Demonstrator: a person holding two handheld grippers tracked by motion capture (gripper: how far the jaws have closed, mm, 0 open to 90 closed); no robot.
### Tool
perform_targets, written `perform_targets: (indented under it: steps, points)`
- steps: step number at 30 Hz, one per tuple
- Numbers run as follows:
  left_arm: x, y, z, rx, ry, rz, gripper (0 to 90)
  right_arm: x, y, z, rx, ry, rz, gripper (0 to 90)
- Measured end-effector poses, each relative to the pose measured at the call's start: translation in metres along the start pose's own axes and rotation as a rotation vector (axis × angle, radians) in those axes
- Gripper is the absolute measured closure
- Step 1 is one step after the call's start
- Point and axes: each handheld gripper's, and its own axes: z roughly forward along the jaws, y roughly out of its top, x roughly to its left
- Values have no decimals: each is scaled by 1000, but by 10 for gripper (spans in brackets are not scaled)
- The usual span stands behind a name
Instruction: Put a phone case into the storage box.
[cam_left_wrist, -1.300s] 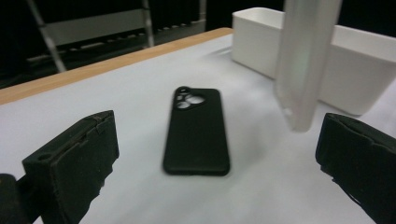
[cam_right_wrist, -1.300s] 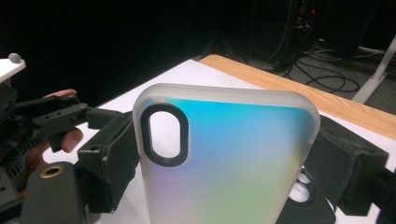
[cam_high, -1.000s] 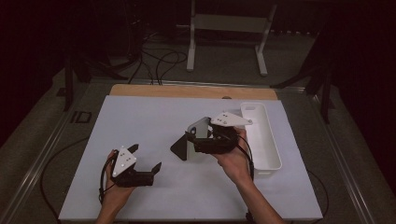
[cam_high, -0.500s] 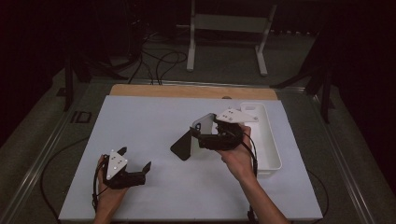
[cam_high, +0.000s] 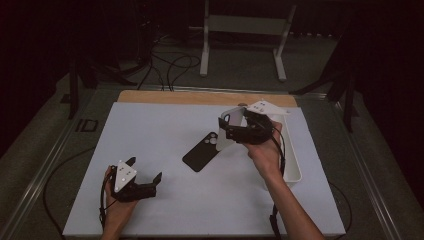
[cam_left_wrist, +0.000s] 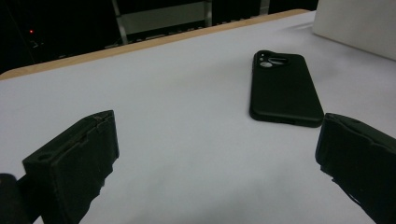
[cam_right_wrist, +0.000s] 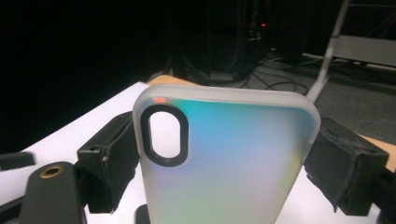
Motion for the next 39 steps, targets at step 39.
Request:
perform_targets:
  steps: [39]
  points:
    - [-2,0,-1,2,2,-3,0,-85,19,2,-7,-263,36,164]
